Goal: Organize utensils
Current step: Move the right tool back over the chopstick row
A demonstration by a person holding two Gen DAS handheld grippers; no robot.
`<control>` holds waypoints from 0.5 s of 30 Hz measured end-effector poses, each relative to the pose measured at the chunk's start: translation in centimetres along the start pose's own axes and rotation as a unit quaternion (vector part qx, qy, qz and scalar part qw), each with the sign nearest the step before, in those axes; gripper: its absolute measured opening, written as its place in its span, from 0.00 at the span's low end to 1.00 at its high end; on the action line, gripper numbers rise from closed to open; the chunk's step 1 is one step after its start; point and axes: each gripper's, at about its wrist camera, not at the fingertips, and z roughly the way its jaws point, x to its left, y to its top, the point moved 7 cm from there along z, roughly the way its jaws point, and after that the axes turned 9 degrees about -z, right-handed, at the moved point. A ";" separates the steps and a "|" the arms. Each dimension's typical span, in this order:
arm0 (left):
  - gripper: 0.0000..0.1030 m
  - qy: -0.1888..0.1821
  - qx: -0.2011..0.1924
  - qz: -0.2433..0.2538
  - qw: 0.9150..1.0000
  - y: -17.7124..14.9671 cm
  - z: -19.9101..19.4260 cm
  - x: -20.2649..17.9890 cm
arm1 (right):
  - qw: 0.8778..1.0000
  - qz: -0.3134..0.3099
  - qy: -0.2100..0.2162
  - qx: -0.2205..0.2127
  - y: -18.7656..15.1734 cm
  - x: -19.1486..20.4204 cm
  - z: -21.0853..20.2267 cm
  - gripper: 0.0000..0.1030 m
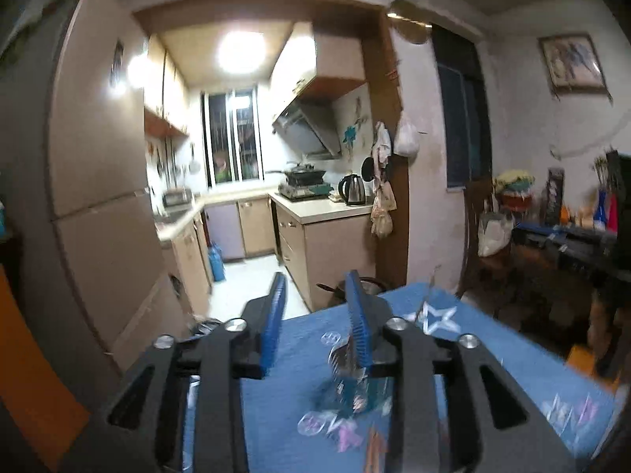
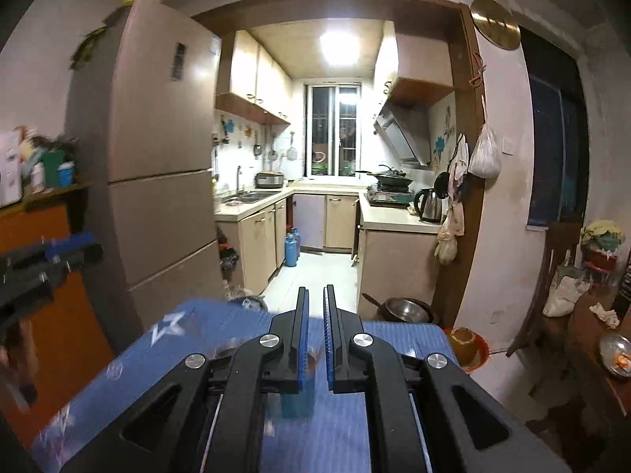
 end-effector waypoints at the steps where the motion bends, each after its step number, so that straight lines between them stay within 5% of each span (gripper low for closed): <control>1: 0.39 0.002 0.004 0.011 1.000 -0.8 -1.1 0.0 | 1.000 -0.007 0.002 0.003 -1.1 0.1 -1.4 0.08; 5: 0.39 0.020 0.058 0.061 0.996 -6.6 -5.3 0.5 | 0.999 -0.017 0.013 0.042 -9.2 1.1 -8.0 0.08; 11: 0.39 0.036 0.169 0.043 0.984 -17.3 -8.5 3.2 | 0.993 0.021 0.002 0.115 -21.0 1.7 -13.1 0.09; 15: 0.39 0.055 0.210 0.019 0.976 -23.0 -9.6 4.6 | 0.987 0.053 0.006 0.151 -26.6 2.9 -15.0 0.09</control>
